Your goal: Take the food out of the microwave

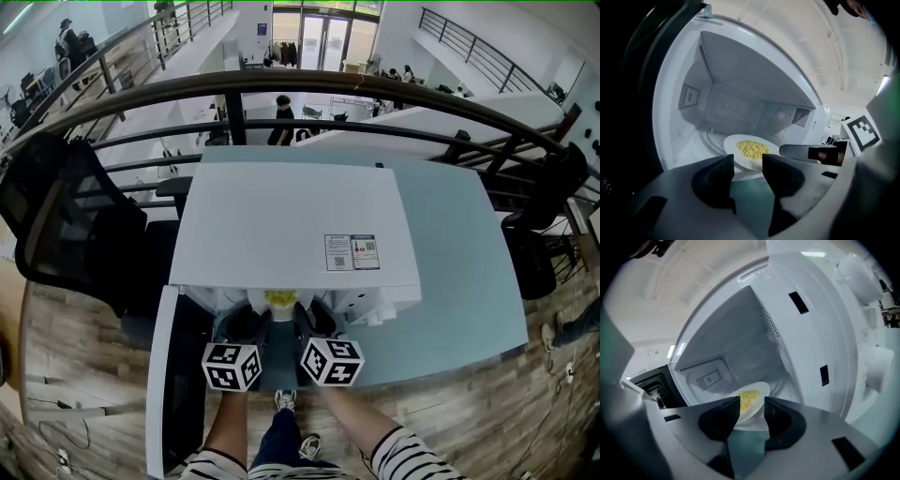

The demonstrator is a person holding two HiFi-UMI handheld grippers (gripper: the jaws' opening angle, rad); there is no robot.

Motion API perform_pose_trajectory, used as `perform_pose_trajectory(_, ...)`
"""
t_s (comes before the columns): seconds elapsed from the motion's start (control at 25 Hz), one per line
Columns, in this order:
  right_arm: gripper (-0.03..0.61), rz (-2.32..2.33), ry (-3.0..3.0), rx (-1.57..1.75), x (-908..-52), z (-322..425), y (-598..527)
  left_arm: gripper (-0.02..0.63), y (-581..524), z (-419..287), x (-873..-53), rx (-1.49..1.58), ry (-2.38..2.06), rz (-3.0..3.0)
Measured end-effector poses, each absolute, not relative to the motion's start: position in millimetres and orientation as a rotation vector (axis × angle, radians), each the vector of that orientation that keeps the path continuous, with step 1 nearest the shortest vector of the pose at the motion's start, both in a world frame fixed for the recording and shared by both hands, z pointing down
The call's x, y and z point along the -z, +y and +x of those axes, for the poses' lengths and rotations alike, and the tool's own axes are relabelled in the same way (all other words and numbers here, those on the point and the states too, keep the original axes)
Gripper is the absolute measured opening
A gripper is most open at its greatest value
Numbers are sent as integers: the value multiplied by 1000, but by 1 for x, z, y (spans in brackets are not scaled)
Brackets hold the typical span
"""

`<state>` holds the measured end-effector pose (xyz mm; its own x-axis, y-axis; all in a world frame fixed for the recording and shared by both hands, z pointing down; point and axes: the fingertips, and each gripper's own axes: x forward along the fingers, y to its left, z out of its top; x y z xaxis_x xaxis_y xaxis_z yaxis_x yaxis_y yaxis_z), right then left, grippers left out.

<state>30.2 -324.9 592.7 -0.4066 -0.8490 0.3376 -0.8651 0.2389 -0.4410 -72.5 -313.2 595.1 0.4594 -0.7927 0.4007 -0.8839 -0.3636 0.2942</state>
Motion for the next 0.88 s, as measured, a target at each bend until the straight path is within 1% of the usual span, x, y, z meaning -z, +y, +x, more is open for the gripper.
perform_pose_trajectory(0.24,163,1699,-2446,-939,-596,35,-318,172,-302,-73,-594,-238,-1403,2230)
perform_pose_trajectory(0.56,160,1737,-2433,-1045,-601,42,-326,184,-313,-88,-597,-76,-1418,2087)
perform_pose_trajectory(0.76,160,1711,-2436,-1117,-609,39,-330,183,-319,-86,-603,-49,-1374,2041)
perform_pose_trajectory(0.84,141,1688,-2451,-1153,-610,36,-330,183,-319,-85,-606,-45,-1360,2028)
perform_pose_trajectory(0.88,133,1682,-2453,-1163,-610,35,-329,167,-319,-84,-607,-37,-1356,2022)
